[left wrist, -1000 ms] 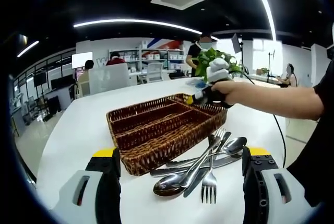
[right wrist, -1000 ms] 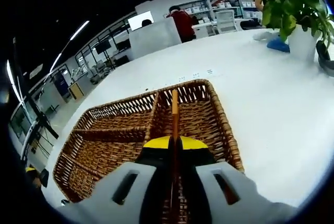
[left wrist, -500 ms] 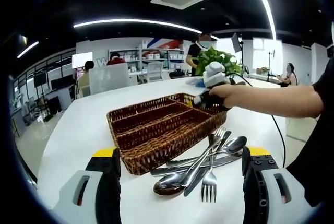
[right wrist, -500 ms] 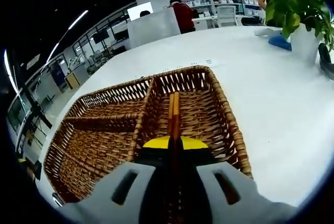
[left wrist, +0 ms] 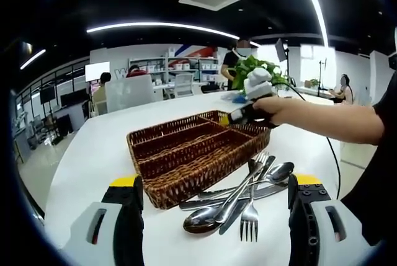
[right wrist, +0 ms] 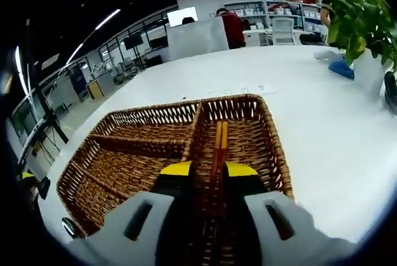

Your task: Arrange the knives, forks, and spoons in their matching storage slots by inserting each utensil handle-first until every utensil is classified and aligned in the correct compartment

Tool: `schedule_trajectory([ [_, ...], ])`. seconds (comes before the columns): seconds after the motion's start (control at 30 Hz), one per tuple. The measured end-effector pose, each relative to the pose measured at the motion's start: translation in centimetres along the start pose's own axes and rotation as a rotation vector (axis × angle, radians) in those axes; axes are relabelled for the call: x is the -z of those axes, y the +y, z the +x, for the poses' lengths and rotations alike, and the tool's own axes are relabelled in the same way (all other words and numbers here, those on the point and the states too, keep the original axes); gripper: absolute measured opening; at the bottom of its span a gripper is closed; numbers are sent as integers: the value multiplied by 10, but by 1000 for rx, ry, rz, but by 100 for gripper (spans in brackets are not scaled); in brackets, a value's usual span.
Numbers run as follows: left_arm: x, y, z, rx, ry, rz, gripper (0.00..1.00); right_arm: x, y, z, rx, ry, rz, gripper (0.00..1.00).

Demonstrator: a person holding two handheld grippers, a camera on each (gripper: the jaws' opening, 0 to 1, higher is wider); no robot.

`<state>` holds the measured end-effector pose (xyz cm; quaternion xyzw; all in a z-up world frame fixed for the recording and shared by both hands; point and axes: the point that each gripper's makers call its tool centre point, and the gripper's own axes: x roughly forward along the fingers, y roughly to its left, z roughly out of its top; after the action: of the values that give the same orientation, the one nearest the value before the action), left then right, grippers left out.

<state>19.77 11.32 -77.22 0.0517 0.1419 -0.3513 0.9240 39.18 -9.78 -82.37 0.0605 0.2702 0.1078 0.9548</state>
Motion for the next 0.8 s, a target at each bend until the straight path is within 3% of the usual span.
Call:
schedule_trajectory([
  [0.1,-2,2,1,-1,0,-1,99,-2,7,-6,-32,2,-37,27],
  [0.43,-3,6,4,-19,20,-15,99,-4,23,-37,-96,-24,-140,40],
  [0.63,-6,9,6,-33,27,-27,99,0,37,-72,-139,-69,-248,54],
  [0.8,-10,8,9,-32,25,-28,99,7,41,-96,-160,-98,-279,60],
])
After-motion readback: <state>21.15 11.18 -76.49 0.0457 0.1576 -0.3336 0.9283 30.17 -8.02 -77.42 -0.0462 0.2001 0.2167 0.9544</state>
